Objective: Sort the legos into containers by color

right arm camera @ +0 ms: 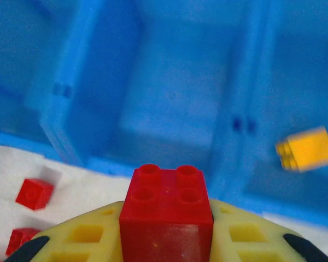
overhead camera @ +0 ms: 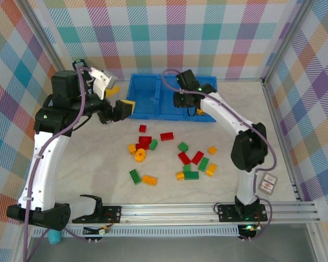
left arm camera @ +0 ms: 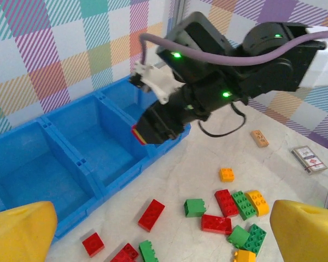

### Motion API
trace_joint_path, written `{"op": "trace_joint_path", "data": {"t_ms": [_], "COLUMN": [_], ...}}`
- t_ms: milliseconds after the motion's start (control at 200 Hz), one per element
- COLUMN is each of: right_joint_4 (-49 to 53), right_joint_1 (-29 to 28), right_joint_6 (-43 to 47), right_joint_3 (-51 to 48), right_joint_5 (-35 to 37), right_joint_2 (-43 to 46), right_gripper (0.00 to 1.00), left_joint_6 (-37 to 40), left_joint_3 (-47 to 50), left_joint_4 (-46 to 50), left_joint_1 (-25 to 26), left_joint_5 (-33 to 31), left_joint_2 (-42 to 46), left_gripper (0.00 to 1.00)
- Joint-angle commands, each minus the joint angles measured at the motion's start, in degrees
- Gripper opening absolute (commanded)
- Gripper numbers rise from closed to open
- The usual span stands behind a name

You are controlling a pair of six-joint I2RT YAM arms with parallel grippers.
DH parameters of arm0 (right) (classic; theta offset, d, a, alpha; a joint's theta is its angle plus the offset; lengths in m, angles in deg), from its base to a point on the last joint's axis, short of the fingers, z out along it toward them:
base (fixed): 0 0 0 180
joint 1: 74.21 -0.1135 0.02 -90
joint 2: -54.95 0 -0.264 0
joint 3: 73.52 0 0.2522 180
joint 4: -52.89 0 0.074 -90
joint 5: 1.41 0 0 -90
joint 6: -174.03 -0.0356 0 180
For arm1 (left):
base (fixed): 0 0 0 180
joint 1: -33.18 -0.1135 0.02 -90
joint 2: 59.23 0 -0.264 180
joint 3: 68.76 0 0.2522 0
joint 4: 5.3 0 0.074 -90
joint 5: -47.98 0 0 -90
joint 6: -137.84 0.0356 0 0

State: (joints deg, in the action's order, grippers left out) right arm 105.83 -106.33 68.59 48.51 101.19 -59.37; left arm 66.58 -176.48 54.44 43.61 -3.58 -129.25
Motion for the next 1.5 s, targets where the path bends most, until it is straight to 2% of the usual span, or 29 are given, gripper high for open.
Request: {"op": "trace_joint_path", "data": {"t_ms": [0,145,235,475,660,885,1045,1175,1305,1495], "right_joint_4": [0.0,2.1,1.3,-0.5,0.7,0.7,-1.9,0.7,7.0,5.6], "right_joint_1": [-1.1,-2.5,-2.9,-2.9,-2.9,-2.9,-3.3,-3.4,-3.4,-3.5], "right_joint_6": [10.3,14.1,16.0,18.6,18.6,18.5,20.1,20.2,17.5,12.1], "right_joint_3": [6.3,15.2,17.3,22.0,24.3,20.0,8.0,-1.0,-7.9,-22.0], "right_joint_5": [2.7,10.6,13.4,12.7,11.8,9.9,3.5,0.8,-1.4,-7.6], "right_joint_2": [-8.1,-16.5,-19.4,-26.0,-28.2,-21.2,-9.2,-0.1,5.5,11.9], "right_gripper": [0.34,0.37,0.37,0.37,0.47,0.5,0.52,0.54,0.54,0.61], "left_joint_6": [0.7,0.8,0.9,0.7,0.9,0.5,0.6,0.6,0.1,-0.2], "left_joint_3": [-1.5,-2.9,-4.0,-5.3,-5.9,-5.6,-5.5,-5.1,-5.4,-4.4], "left_joint_4": [0.3,1.0,1.7,2.3,2.7,2.4,2.3,2.1,1.2,0.5], "left_joint_1": [0.3,0.3,0.4,0.4,0.4,0.4,0.4,0.4,0.4,0.4], "left_joint_5": [0.2,0.1,0.1,0.9,0.8,1.6,1.6,1.8,0.9,1.5], "left_joint_2": [-1.1,-2.7,-4.1,-6.9,-7.2,-7.0,-5.5,-4.9,-4.9,-5.3], "left_gripper": [1.0,1.0,1.0,1.0,1.0,1.0,1.0,1.0,1.0,1.0]}}
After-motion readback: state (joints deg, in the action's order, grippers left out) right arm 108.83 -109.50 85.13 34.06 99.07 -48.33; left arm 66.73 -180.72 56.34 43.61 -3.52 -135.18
